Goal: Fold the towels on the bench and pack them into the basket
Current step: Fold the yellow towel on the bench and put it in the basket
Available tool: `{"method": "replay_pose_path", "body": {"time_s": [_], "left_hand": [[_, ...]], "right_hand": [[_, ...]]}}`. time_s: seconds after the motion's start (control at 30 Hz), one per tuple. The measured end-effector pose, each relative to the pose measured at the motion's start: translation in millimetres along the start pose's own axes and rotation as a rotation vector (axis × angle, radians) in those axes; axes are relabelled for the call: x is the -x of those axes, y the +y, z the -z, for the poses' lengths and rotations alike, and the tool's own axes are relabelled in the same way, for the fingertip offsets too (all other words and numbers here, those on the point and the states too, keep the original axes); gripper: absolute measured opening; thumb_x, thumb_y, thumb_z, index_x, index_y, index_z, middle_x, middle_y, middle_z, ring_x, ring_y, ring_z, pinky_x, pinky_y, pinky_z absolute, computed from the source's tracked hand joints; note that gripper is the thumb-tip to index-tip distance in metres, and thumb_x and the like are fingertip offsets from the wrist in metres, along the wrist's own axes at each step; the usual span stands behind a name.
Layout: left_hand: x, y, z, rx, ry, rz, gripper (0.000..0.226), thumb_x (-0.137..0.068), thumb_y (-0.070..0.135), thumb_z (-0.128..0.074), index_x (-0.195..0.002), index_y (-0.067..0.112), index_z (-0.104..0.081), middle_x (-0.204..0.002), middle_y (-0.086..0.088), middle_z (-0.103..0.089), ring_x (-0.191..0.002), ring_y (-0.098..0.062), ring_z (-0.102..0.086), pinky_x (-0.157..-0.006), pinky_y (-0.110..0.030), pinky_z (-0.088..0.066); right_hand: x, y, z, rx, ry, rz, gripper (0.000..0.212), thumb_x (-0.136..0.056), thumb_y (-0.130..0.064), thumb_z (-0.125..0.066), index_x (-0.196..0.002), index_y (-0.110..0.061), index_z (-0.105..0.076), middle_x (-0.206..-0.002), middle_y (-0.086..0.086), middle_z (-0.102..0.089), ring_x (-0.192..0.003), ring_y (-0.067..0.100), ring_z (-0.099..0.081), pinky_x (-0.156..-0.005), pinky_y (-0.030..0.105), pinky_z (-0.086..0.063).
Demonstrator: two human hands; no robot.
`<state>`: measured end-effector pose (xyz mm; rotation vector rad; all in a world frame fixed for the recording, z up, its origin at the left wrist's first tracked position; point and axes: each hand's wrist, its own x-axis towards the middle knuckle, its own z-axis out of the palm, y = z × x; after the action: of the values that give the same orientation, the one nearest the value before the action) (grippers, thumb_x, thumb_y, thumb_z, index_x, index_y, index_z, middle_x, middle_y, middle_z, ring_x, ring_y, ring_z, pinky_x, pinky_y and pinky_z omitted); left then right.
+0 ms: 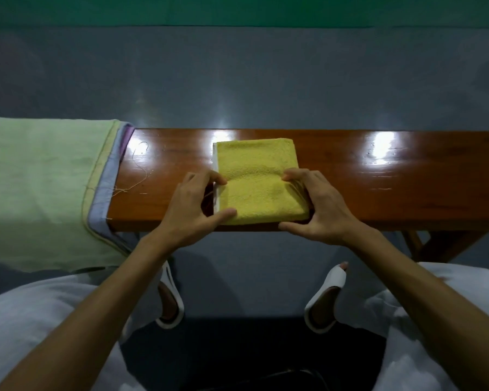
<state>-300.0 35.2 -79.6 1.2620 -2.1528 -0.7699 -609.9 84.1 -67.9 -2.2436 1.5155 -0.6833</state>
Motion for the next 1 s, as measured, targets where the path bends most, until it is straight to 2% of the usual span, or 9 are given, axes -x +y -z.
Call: {"method": "replay_pose_path", "body": {"time_s": [0.1, 0.2, 0.37, 0.5, 0.57, 0.77, 0.87, 0.93, 1.0], "left_hand": [[4.9, 1.7, 4.2, -0.034, -0.023, -0.024, 0.089, -0.055, 0.075, -0.086, -0.127, 0.038, -0.047, -0.123, 0.004, -0.05, -0.115, -0.02, -0.055, -0.096, -0.047, -0.053], [10.8, 6.4, 4.8, -0.169, -0.018, -0.107, 0.1, -0.047, 0.059, -0.094, -0.131, 0.031, -0.048, -0.12, 0.012, -0.047, -0.112, -0.019, -0.053, -0.092, -0.049, -0.053], [17.2, 9.3, 1.8, -0.198, 0.102, -0.179, 0.065, -0.062, 0.024, -0.09, -0.119, 0.022, -0.058, -0.111, 0.016, -0.048, -0.098, -0.013, -0.049, -0.08, -0.051, -0.05], [14.3, 4.8, 2.7, -0.037, 0.121, -0.137, 0.04, -0.077, 0.029, -0.072, -0.114, 0.021, -0.061, -0.108, 0.018, -0.059, -0.095, -0.016, -0.057, -0.077, -0.049, -0.054], [8.4, 1.1, 1.3, 0.068, 0.091, -0.07, 0.035, -0.086, 0.038, -0.07, -0.115, 0.019, -0.061, -0.106, 0.006, -0.062, -0.094, -0.018, -0.061, -0.073, -0.045, -0.058], [-17.0, 9.8, 2.2, 0.205, 0.048, 0.127, 0.032, -0.102, 0.04, -0.057, -0.124, 0.016, -0.056, -0.113, -0.009, -0.057, -0.092, -0.025, -0.066, -0.065, -0.033, -0.061], [-24.7, 19.1, 0.9, 0.154, 0.073, 0.094, 0.028, -0.107, 0.037, -0.05, -0.126, 0.017, -0.052, -0.109, -0.005, -0.059, -0.091, -0.015, -0.065, -0.069, -0.037, -0.061], [-29.5, 26.2, -2.4, 0.19, 0.098, 0.138, 0.025, -0.109, 0.03, -0.048, -0.125, 0.013, -0.052, -0.104, 0.007, -0.058, -0.084, 0.001, -0.065, -0.062, -0.029, -0.059], [-36.3, 30.0, -7.3, 0.167, 0.146, 0.201, 0.023, -0.109, 0.031, -0.047, -0.12, 0.013, -0.056, -0.101, 0.014, -0.056, -0.082, 0.003, -0.061, -0.057, -0.022, -0.053]], "right_hand": [[0.8, 3.5, -0.3, 0.048, -0.005, 0.029, 0.101, -0.062, -0.049, -0.089, -0.145, -0.019, -0.038, -0.138, -0.002, -0.047, -0.118, 0.017, -0.049, -0.09, 0.04, -0.05], [2.2, 5.1, -2.2, 0.072, 0.029, 0.068, 0.097, -0.063, -0.039, -0.09, -0.142, -0.017, -0.039, -0.134, 0.001, -0.054, -0.112, 0.019, -0.054, -0.085, 0.046, -0.053], [3.5, 7.3, 0.5, -0.044, 0.067, 0.062, 0.08, -0.065, -0.024, -0.09, -0.13, -0.017, -0.045, -0.124, -0.004, -0.068, -0.094, 0.016, -0.066, -0.074, 0.049, -0.057], [-1.4, 4.0, 11.1, -0.179, 0.077, 0.002, 0.04, -0.081, -0.027, -0.075, -0.116, -0.017, -0.058, -0.11, -0.004, -0.071, -0.097, 0.018, -0.07, -0.077, 0.05, -0.058], [-7.4, 2.0, 17.2, -0.269, 0.035, -0.043, 0.024, -0.09, -0.029, -0.069, -0.111, -0.018, -0.065, -0.104, -0.008, -0.069, -0.096, 0.016, -0.067, -0.079, 0.049, -0.058], [-31.0, -6.4, 34.9, -0.479, -0.081, -0.228, 0.02, -0.103, -0.015, -0.058, -0.121, -0.018, -0.066, -0.107, -0.009, -0.068, -0.088, -0.01, -0.064, -0.074, 0.016, -0.054], [-40.7, -5.0, 34.0, -0.404, -0.039, -0.279, 0.018, -0.106, -0.025, -0.052, -0.119, -0.026, -0.064, -0.11, -0.014, -0.065, -0.093, -0.01, -0.062, -0.078, 0.021, -0.057], [-45.0, -4.0, 29.2, -0.353, 0.007, -0.331, 0.024, -0.107, -0.032, -0.048, -0.116, -0.02, -0.067, -0.105, -0.008, -0.066, -0.091, 0.002, -0.062, -0.078, 0.033, -0.054], [-48.3, -4.4, 23.4, -0.338, 0.05, -0.402, 0.034, -0.108, -0.035, -0.047, -0.112, -0.01, -0.071, -0.101, 0.004, -0.068, -0.09, 0.02, -0.064, -0.075, 0.046, -0.052]]}}
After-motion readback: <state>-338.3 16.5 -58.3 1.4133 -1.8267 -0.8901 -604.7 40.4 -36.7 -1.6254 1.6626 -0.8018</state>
